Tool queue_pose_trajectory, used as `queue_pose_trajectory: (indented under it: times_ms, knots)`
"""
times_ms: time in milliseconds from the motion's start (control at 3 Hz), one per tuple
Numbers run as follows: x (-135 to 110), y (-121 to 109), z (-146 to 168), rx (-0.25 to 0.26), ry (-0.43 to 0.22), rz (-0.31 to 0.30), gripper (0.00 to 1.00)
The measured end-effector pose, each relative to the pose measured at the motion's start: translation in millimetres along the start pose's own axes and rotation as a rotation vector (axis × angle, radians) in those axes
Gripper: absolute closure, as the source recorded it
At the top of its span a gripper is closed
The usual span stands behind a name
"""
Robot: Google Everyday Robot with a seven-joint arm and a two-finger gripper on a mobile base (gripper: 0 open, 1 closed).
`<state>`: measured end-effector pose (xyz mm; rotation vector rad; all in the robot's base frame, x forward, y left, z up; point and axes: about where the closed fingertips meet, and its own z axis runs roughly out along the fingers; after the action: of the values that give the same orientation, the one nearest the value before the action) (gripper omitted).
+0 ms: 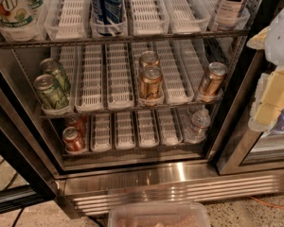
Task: Pick blue plastic bottle from top shelf of fridge
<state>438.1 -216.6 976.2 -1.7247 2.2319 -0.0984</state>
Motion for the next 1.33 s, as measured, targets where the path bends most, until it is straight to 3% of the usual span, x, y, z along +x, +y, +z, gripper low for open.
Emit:
queue_pose_trajectory:
  times_ms: [333, 667, 1000, 1333]
  knots:
    - [0.0, 0.0, 0.0, 0.000, 0.000, 0.000, 0.00]
    - [-3.3, -0.1, -0.1, 0.019, -0.050, 0.028, 0.00]
    - [-10.5, 11.3, 11.3, 0.049, -0.143, 0.122, 0.00]
    - [-7.7, 16.4, 24.4, 0.105, -0.252, 0.263, 0.00]
